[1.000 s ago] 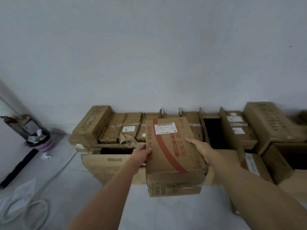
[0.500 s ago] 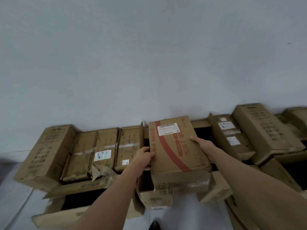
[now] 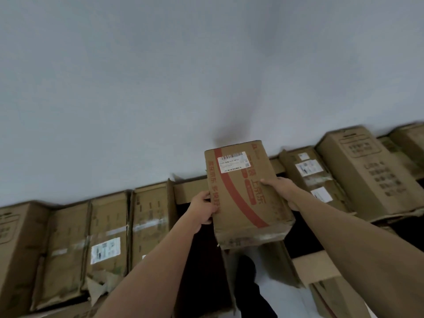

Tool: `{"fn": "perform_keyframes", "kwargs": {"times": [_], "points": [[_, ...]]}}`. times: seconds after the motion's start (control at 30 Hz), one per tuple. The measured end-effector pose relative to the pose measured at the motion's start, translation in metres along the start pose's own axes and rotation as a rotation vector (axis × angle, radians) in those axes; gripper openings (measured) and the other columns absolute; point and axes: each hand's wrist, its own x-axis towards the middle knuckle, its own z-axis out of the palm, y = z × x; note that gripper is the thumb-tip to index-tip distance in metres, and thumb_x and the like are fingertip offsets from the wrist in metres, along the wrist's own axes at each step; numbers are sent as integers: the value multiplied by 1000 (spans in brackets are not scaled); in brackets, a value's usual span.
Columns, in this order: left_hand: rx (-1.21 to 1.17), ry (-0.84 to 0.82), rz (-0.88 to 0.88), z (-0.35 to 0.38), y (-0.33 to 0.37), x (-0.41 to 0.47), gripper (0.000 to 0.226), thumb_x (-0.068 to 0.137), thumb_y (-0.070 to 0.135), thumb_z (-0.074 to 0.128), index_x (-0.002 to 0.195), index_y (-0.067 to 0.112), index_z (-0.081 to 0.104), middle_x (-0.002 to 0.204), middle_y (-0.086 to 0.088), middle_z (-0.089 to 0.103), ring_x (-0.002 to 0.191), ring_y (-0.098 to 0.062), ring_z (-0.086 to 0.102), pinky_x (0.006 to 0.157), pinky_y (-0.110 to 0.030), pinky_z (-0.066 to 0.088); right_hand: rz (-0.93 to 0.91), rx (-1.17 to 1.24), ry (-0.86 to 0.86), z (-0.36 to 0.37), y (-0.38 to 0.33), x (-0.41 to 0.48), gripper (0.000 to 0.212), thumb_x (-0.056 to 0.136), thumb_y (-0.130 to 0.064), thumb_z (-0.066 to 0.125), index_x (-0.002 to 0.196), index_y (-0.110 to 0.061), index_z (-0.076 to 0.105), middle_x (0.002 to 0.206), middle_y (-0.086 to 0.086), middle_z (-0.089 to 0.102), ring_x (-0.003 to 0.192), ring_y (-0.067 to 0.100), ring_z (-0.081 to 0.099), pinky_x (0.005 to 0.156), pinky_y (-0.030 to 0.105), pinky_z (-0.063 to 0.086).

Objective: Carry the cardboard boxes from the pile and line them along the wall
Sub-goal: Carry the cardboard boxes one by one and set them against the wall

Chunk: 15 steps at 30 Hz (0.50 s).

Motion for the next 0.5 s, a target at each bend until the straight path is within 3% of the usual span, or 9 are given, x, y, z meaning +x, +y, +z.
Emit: {"fn": "perform_keyframes", "kwargs": {"times": [0.17,0.37,0.5], "points": [[-25,34,-83,13,25,85,64,92,-6,55,146,24,39,99,1,61,103,-26,62,92,-47,53,80,-43,-71,2,-14,106,47,84,-35,76,124,-16,61,105,5,73,96,26,69,86,43,55],[6,4,-204,31,11,148,69,89,2,63,149,23,36,124,-4,62,109,-23,63,93,-41,54,114,-214,-96,6,6,172,61,75,-28,85,126,-19,54,110,-3,66,103,20,62,96,42,52],[19,-42,-264,45,-1,159,67,91,-3,57,150,19,34,131,2,57,115,-20,57,81,-29,50,77,-324,-45,14,22,183,68,78,-34,81,137,-21,48,122,-1,63,115,23,60,98,41,49]]}}
